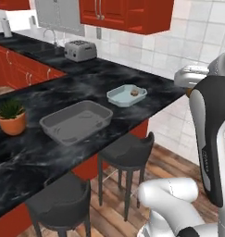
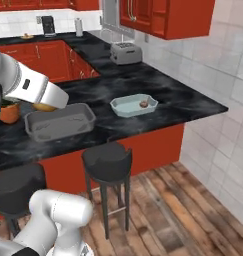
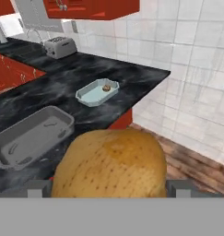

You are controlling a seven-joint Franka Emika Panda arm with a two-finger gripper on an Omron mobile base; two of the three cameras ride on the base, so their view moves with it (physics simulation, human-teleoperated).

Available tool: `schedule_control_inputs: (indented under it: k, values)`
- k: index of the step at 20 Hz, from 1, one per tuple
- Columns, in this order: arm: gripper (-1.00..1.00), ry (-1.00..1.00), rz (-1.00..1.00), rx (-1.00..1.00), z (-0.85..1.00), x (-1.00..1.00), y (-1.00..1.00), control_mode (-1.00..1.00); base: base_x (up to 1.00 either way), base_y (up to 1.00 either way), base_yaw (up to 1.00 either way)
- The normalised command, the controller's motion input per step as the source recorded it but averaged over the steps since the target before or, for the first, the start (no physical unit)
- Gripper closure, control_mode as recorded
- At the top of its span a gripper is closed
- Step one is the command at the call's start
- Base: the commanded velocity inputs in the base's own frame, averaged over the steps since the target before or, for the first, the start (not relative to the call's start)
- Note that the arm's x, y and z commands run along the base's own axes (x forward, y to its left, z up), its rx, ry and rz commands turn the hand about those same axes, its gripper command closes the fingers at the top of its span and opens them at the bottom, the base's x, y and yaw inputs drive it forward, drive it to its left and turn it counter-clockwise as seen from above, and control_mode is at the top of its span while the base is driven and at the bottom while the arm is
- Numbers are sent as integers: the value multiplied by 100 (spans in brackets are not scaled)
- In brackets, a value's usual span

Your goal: Place the cold items (potato and mushroom) from the fridge in one tupperware on the dining counter. Place the warm items (hot dog and kebab skewer) in the stove area in another tupperware.

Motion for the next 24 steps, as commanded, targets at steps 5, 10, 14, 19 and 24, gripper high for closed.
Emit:
schedule_control_inputs:
  k: [5, 10, 14, 19, 24]
  values:
    - [100, 0, 0, 0, 0, 0, 0, 100, 52, -84, 21]
    - [100, 0, 0, 0, 0, 0, 0, 100, 50, -75, 26]
    - [100, 0, 0, 0, 0, 0, 0, 100, 43, -64, 32]
    - [100, 0, 0, 0, 0, 0, 0, 100, 40, -49, 40]
    - [100, 0, 0, 0, 0, 0, 0, 100, 38, -39, 46]
